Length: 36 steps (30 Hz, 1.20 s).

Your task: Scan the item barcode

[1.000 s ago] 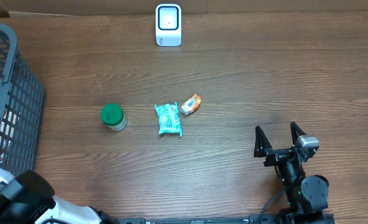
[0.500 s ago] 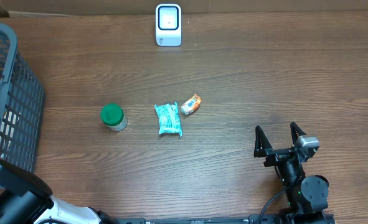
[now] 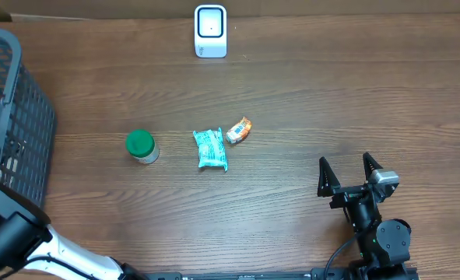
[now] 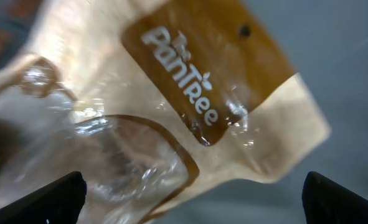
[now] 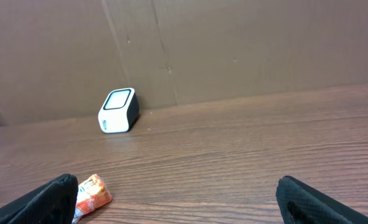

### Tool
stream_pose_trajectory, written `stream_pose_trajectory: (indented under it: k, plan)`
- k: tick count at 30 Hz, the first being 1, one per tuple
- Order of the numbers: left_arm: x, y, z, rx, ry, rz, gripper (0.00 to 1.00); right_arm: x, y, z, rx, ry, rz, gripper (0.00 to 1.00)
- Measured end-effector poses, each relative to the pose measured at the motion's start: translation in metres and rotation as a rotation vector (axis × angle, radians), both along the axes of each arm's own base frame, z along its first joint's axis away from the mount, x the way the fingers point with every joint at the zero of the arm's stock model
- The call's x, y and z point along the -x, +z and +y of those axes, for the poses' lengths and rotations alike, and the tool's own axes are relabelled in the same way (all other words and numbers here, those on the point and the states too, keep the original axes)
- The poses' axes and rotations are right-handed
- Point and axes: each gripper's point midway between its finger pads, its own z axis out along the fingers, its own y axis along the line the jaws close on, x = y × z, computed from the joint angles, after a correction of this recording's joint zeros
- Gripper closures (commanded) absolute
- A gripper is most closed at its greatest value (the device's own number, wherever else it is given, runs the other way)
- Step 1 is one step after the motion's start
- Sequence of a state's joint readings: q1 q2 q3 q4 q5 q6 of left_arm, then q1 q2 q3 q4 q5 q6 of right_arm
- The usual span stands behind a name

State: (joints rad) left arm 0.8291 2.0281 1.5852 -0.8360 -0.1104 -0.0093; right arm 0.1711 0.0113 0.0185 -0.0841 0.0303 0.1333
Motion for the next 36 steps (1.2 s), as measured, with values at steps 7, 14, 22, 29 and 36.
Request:
stream_pose_trajectory:
  k: [7, 14, 22, 29, 36]
  plan:
    - [-0.003, -0.013, 0.005, -0.015, -0.087, 0.032, 0.0, 0.0, 0.0, 0.0, 0.0, 0.0, 0.0, 0.0]
    - [-0.004, -0.02, 0.011, -0.04, -0.147, 0.061, 0.04, 0.0, 0.0, 0.0, 0.0, 0.0, 0.0, 0.0]
    - [0.002, -0.017, 0.02, -0.097, -0.184, 0.126, 0.07, 0.0, 0.0, 0.0, 0.0, 0.0, 0.0, 0.0]
    - [0.005, -0.021, 0.023, -0.1, -0.181, 0.151, 0.13, 0.0, 0.0, 0.0, 0.0, 0.0, 0.0, 0.0]
    - [0.006, -0.027, 0.021, -0.067, -0.18, 0.169, 0.58, 0.0, 0.0, 0.0, 0.0, 0.0, -0.001, 0.0]
